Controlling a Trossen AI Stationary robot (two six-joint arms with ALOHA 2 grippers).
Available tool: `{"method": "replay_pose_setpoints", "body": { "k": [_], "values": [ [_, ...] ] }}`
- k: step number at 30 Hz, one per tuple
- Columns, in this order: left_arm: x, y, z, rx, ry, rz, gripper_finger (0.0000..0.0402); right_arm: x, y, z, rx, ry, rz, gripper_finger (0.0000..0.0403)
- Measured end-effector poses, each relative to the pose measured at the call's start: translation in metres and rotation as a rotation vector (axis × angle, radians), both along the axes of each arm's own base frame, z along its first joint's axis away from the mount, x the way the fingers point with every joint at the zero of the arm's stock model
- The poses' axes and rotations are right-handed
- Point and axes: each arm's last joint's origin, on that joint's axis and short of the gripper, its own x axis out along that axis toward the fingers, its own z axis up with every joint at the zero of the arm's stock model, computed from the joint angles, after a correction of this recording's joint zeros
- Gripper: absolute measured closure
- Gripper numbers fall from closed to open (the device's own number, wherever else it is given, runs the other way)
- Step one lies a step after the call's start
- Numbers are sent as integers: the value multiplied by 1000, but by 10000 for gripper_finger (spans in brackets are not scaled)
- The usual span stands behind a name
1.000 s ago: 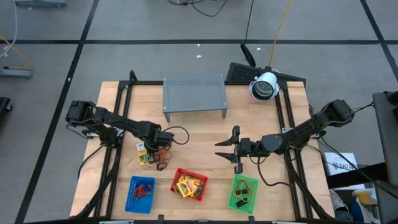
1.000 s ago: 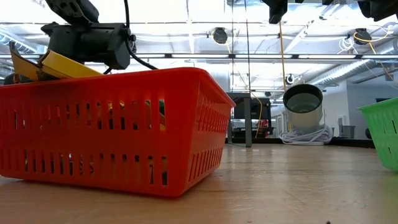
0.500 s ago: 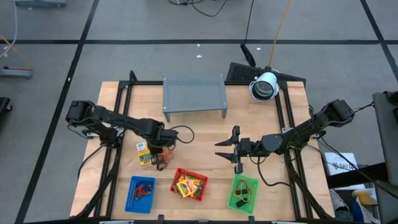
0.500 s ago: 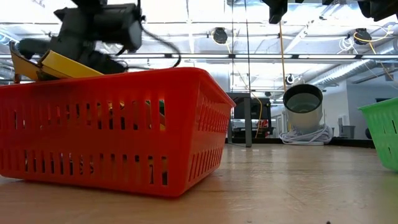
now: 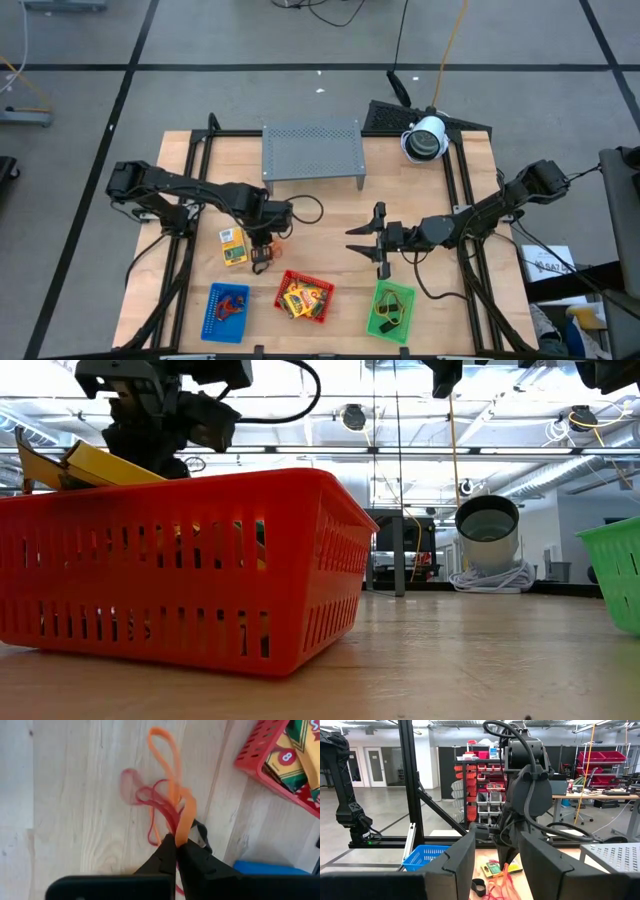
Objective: Pick & Place Office Desk Supplies
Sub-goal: Put the top red rubber band into the green basket
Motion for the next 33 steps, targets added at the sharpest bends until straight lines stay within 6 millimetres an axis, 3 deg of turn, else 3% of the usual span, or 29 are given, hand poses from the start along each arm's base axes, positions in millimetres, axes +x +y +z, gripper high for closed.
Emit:
{"method": "replay_pose_setpoints", "body": {
  "k": [13, 26, 33],
  "values": [
    [6, -6, 1, -41, -59, 12, 357, 0, 0, 0, 6, 0, 1, 261],
    [7, -5, 1, -4, -66, 25, 271, 0, 0, 0, 7, 0, 1, 261],
    [6, -8, 1, 16, -63, 26, 257, 0, 0, 0, 7, 0, 1, 261]
  ]
}}
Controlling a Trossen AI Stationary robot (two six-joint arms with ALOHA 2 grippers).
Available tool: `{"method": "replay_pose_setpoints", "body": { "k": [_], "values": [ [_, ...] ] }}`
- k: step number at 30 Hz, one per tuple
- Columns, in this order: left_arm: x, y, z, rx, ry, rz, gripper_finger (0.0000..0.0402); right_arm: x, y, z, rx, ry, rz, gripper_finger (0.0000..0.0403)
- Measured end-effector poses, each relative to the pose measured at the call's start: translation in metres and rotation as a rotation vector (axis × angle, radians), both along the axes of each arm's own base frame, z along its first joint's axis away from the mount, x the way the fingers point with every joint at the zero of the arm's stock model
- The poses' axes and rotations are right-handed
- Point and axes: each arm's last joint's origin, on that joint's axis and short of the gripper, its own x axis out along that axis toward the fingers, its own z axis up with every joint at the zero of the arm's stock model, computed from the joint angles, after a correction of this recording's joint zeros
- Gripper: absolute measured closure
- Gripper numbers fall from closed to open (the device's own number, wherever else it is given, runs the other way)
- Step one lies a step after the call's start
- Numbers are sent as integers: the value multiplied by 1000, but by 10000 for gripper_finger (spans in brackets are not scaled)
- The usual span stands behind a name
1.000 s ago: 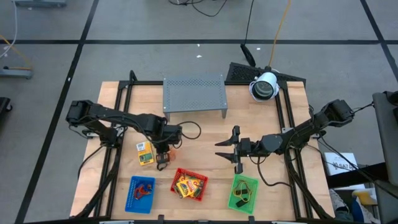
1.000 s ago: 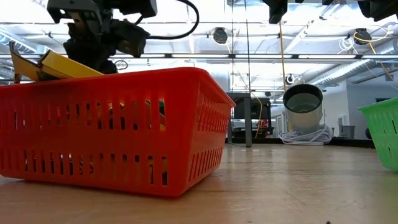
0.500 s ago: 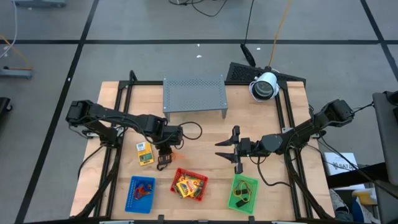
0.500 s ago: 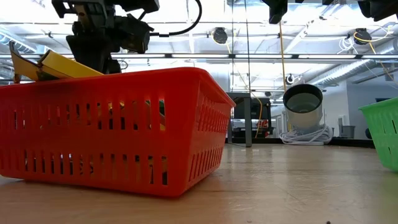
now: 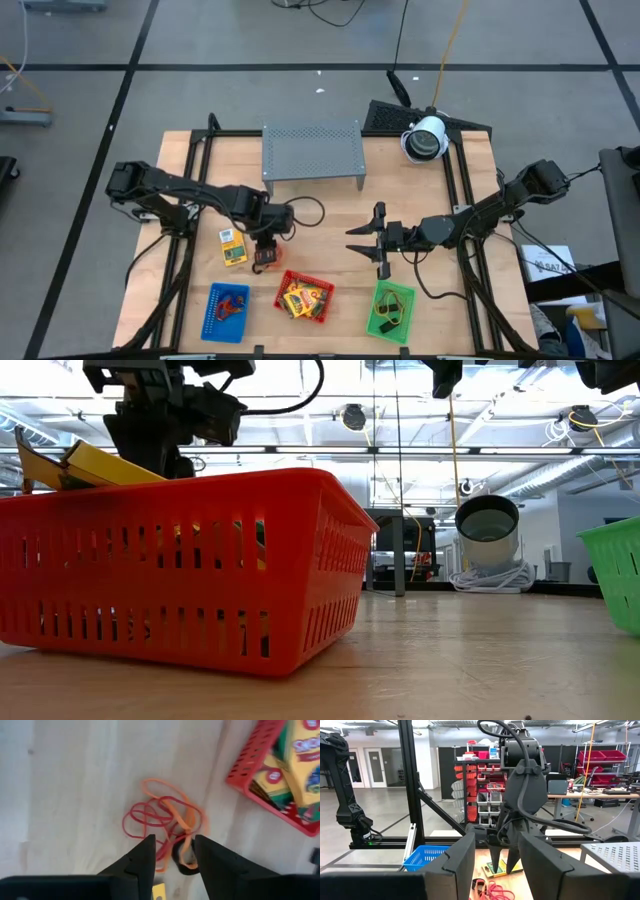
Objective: Pick & Place Office Desk Supplies
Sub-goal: Put the top red rubber band into the green basket
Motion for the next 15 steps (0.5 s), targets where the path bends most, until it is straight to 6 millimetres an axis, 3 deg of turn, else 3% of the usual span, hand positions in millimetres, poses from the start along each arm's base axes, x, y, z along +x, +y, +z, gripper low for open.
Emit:
{"method": "replay_pose_setpoints", "body": {
  "k": [15],
  "values": [
    [-3, -13, -1, 160, -4, 46, 256, 0, 0, 1, 3, -6, 0, 261]
  ]
}}
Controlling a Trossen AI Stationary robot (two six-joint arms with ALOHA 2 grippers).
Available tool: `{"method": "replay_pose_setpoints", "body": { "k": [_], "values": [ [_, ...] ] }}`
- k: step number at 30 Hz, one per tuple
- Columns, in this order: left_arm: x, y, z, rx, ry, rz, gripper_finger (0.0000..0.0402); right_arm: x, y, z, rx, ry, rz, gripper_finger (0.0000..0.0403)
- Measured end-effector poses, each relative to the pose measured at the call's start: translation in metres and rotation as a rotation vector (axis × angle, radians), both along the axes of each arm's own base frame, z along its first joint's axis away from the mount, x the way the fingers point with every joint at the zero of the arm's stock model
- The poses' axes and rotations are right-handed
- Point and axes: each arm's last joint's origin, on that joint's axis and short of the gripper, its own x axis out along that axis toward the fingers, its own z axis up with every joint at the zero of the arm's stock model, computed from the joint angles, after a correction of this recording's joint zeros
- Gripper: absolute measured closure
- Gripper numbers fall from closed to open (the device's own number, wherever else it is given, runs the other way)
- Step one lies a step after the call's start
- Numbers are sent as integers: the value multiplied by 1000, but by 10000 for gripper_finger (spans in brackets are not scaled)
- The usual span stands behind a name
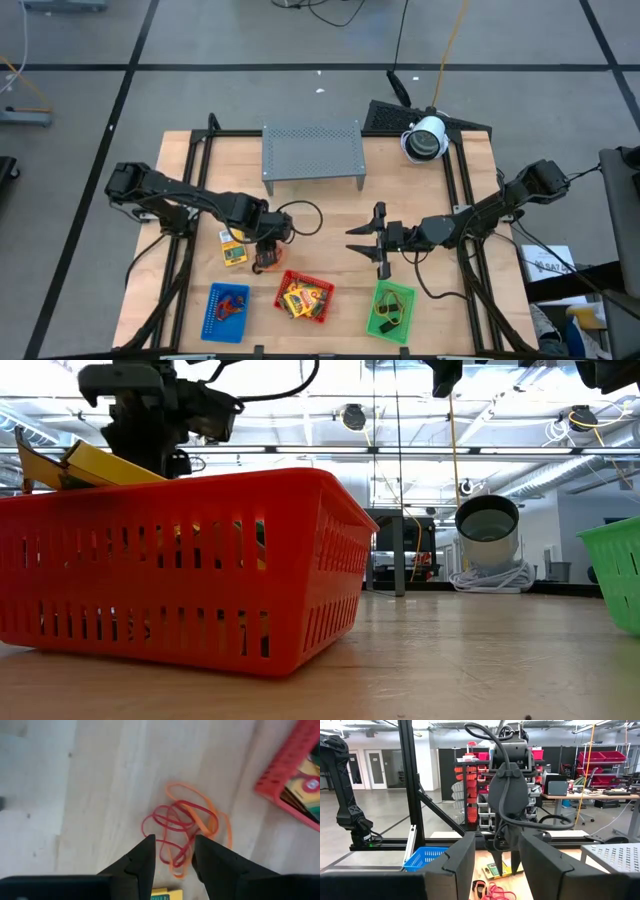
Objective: Pick & Place Office Desk Supplies
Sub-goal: Put the top red rubber band into the green basket
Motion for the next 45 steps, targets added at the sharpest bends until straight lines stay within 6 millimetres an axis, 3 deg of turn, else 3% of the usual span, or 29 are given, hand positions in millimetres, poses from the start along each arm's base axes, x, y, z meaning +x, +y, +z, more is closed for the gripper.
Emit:
{"method": "replay_pose_setpoints", "body": {
  "k": [9, 21, 29, 37, 45],
  "values": [
    [-2, 5, -4, 15, 14, 52, 253, 0, 0, 0, 1, -1, 0, 261],
    [-23, 26, -50, -88, 139, 213, 198, 0, 0, 1, 5, -11, 4, 261],
    [-20, 26, -62, -144, 60, 267, 209, 0, 1, 1, 4, -11, 5, 261],
    [-26, 28, -72, -78, 66, 425, 229, 0, 0, 1, 9, -14, 6, 261],
    [-22, 16, -76, -118, -14, 450, 258, 0, 0, 1, 10, -14, 6, 261]
  ]
}}
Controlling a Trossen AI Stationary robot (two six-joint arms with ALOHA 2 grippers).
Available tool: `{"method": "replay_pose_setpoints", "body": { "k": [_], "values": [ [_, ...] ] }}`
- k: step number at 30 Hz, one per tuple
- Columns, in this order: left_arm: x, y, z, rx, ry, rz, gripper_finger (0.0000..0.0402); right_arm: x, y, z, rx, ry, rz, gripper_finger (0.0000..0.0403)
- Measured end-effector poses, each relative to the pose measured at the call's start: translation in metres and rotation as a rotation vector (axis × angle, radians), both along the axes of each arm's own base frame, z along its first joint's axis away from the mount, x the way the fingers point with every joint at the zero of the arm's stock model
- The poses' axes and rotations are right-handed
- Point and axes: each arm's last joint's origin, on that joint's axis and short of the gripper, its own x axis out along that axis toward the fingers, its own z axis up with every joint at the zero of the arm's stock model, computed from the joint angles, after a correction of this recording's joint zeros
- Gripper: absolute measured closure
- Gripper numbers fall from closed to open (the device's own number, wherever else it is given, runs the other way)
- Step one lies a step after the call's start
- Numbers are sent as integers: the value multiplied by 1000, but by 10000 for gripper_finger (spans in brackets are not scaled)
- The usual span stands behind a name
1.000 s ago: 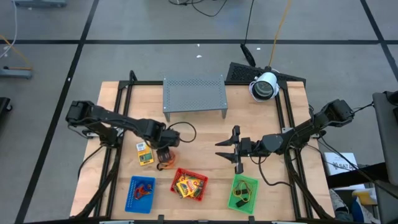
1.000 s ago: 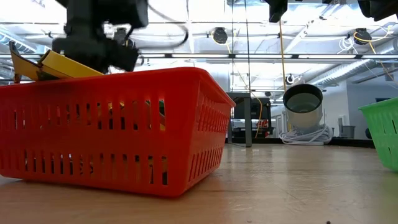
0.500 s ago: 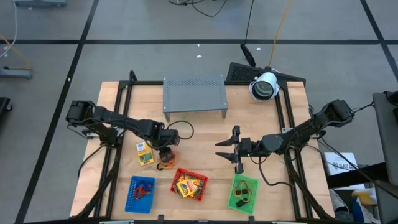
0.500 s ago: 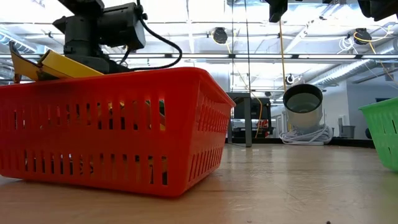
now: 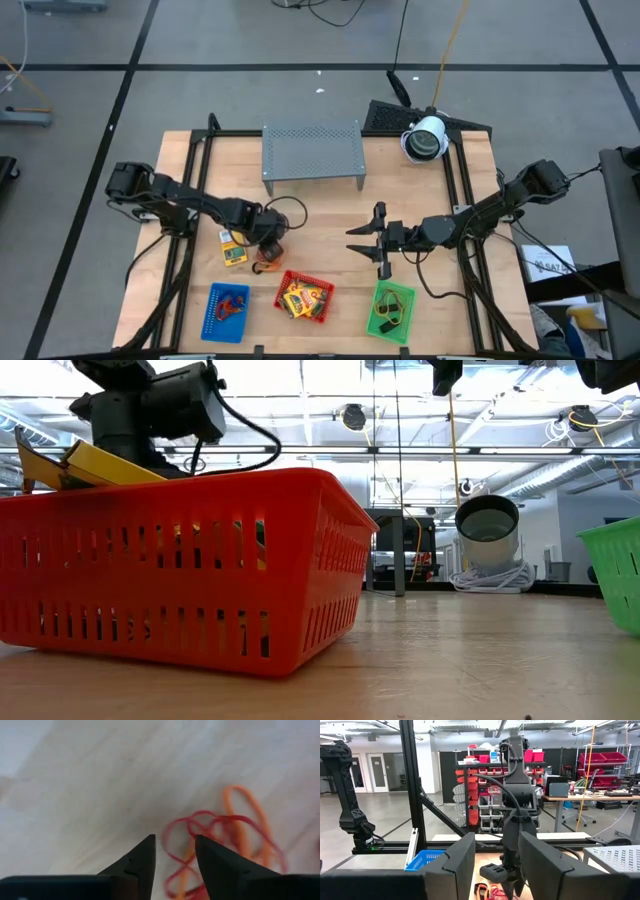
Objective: Pick & Place Office Desk Supplies
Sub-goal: Put the top red rubber band into the green basket
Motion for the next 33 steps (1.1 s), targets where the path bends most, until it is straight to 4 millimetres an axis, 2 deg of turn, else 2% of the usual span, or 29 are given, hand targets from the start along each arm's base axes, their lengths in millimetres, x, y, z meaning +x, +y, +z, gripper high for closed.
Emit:
{"method": "replay_pose_setpoints", "body": {
  "k": [7, 12, 19, 33],
  "values": [
    [-1, -5, 0, -6, -1, -2, 275, 0, 0, 0, 1, -2, 0, 261],
    [1, -10, -9, 17, 26, -7, 296, 0, 0, 1, 6, -7, 1, 261],
    [6, -14, -16, -9, 44, -43, 388, 0, 0, 1, 8, -11, 1, 261],
    [-1, -5, 21, -140, -107, -67, 393, 0, 0, 1, 7, -6, 1, 261]
  ]
}}
